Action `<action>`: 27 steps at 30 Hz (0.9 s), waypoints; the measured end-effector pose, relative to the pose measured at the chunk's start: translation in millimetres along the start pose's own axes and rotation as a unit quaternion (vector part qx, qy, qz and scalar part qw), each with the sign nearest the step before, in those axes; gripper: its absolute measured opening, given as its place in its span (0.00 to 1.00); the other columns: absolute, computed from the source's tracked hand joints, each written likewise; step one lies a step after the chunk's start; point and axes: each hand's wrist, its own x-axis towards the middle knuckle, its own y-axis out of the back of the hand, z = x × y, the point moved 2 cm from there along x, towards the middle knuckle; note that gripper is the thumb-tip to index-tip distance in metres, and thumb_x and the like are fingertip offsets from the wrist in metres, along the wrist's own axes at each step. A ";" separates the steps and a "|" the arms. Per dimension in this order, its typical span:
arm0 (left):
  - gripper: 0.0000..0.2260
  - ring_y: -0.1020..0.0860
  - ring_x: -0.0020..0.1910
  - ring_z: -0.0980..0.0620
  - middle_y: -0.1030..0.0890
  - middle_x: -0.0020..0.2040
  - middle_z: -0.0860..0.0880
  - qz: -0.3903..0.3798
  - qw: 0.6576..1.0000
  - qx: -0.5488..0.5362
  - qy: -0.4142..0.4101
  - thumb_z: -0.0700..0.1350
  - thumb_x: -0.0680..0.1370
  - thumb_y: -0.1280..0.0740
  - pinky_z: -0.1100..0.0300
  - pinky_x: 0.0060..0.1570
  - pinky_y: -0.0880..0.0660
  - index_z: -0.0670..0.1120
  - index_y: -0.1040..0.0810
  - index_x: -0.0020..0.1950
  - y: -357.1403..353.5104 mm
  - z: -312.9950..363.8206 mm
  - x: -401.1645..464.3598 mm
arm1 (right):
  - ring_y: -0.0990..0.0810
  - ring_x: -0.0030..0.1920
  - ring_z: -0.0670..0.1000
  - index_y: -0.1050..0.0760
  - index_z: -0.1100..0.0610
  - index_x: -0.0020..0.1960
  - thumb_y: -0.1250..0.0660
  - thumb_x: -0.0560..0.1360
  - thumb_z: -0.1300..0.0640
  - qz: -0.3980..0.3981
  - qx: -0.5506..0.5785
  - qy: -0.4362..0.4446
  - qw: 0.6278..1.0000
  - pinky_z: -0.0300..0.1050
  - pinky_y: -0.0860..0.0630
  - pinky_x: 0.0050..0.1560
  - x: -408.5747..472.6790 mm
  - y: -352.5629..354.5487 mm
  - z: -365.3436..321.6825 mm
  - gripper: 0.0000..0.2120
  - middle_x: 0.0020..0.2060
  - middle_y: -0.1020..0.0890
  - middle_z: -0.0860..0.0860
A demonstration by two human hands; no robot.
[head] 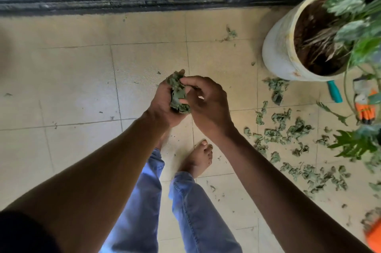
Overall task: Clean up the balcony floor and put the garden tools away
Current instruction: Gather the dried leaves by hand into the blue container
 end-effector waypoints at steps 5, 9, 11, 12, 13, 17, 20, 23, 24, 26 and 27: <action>0.13 0.20 0.38 0.50 0.21 0.38 0.47 0.042 0.994 -0.094 -0.038 0.55 0.76 0.32 0.59 0.40 0.23 0.46 0.22 0.39 14.9 3.3 -58.1 | 0.20 0.48 0.56 0.16 0.57 0.57 0.36 0.77 0.64 -0.014 -0.201 0.189 0.961 0.51 0.24 0.49 -28.7 -15.4 -59.9 0.13 0.48 0.17 0.53; 0.23 0.18 0.30 0.50 0.19 0.33 0.44 0.017 0.985 -0.153 -0.083 0.55 0.82 0.37 0.64 0.30 0.23 0.41 0.20 0.34 11.5 25.9 -119.9 | 0.27 0.54 0.55 0.16 0.50 0.50 0.30 0.73 0.58 0.052 -0.292 0.262 0.918 0.49 0.27 0.54 -50.4 -30.6 -104.5 0.08 0.54 0.21 0.50; 0.20 0.19 0.29 0.50 0.22 0.30 0.46 -0.029 0.977 -0.176 -0.113 0.51 0.78 0.36 0.64 0.31 0.23 0.42 0.20 0.30 6.2 41.2 -145.1 | 0.27 0.61 0.53 0.18 0.52 0.53 0.28 0.70 0.61 0.031 -0.229 0.263 0.937 0.51 0.26 0.60 -54.6 -41.4 -123.8 0.13 0.59 0.23 0.50; 0.17 0.19 0.33 0.49 0.21 0.33 0.46 -0.029 0.974 -0.184 -0.129 0.50 0.77 0.36 0.62 0.35 0.22 0.42 0.19 0.34 6.4 51.1 -155.1 | 0.26 0.64 0.51 0.19 0.53 0.57 0.29 0.70 0.64 0.003 -0.176 0.255 0.951 0.51 0.26 0.63 -54.9 -50.3 -132.5 0.17 0.61 0.23 0.49; 0.14 0.19 0.37 0.49 0.20 0.36 0.46 -0.017 0.968 -0.195 -0.159 0.49 0.78 0.37 0.59 0.38 0.22 0.43 0.18 0.38 16.6 57.7 -160.8 | 0.25 0.66 0.49 0.20 0.54 0.62 0.31 0.71 0.67 -0.031 -0.117 0.235 0.964 0.51 0.26 0.65 -54.7 -61.1 -139.6 0.20 0.62 0.22 0.48; 0.15 0.19 0.44 0.53 0.20 0.42 0.50 0.041 0.951 -0.218 -0.214 0.50 0.85 0.44 0.61 0.42 0.21 0.46 0.20 0.48 55.8 82.5 -174.0 | 0.25 0.69 0.49 0.21 0.55 0.68 0.43 0.72 0.66 -0.141 0.067 0.137 0.978 0.54 0.29 0.72 -54.0 -113.5 -157.6 0.27 0.66 0.20 0.49; 0.15 0.22 0.43 0.60 0.23 0.45 0.56 -0.011 0.945 -0.245 -0.216 0.51 0.87 0.49 0.68 0.43 0.23 0.53 0.25 0.50 82.5 100.4 -188.9 | 0.23 0.68 0.50 0.21 0.55 0.67 0.38 0.76 0.58 -0.148 0.114 0.104 0.977 0.56 0.27 0.71 -58.4 -163.2 -173.2 0.20 0.64 0.18 0.49; 0.18 0.24 0.47 0.60 0.25 0.47 0.57 0.004 0.937 -0.235 -0.259 0.54 0.88 0.53 0.71 0.48 0.26 0.55 0.26 0.50 114.6 124.3 -217.7 | 0.19 0.61 0.48 0.19 0.50 0.60 0.25 0.73 0.51 -0.070 0.094 0.085 0.989 0.53 0.22 0.65 -67.9 -219.4 -190.0 0.16 0.57 0.16 0.46; 0.19 0.24 0.46 0.58 0.23 0.45 0.54 0.024 0.933 -0.223 -0.280 0.54 0.88 0.50 0.68 0.48 0.24 0.51 0.23 0.49 127.7 135.2 -225.8 | 0.18 0.59 0.48 0.19 0.50 0.59 0.23 0.72 0.52 -0.052 0.094 0.083 0.991 0.53 0.21 0.63 -70.3 -238.4 -196.3 0.16 0.55 0.15 0.46; 0.19 0.19 0.45 0.53 0.19 0.43 0.49 0.040 0.912 -0.267 -0.309 0.52 0.87 0.46 0.63 0.48 0.21 0.44 0.20 0.49 157.7 156.1 -239.7 | 0.16 0.56 0.48 0.18 0.51 0.57 0.23 0.72 0.55 -0.047 0.109 0.071 0.990 0.53 0.19 0.60 -70.9 -275.6 -210.2 0.14 0.52 0.14 0.46; 0.18 0.18 0.47 0.51 0.18 0.44 0.47 0.035 0.900 -0.295 -0.320 0.52 0.86 0.45 0.61 0.51 0.20 0.43 0.20 0.52 171.5 168.2 -248.5 | 0.15 0.54 0.48 0.18 0.52 0.57 0.24 0.72 0.57 -0.057 0.125 0.056 0.989 0.53 0.18 0.60 -69.6 -293.8 -217.1 0.13 0.51 0.14 0.47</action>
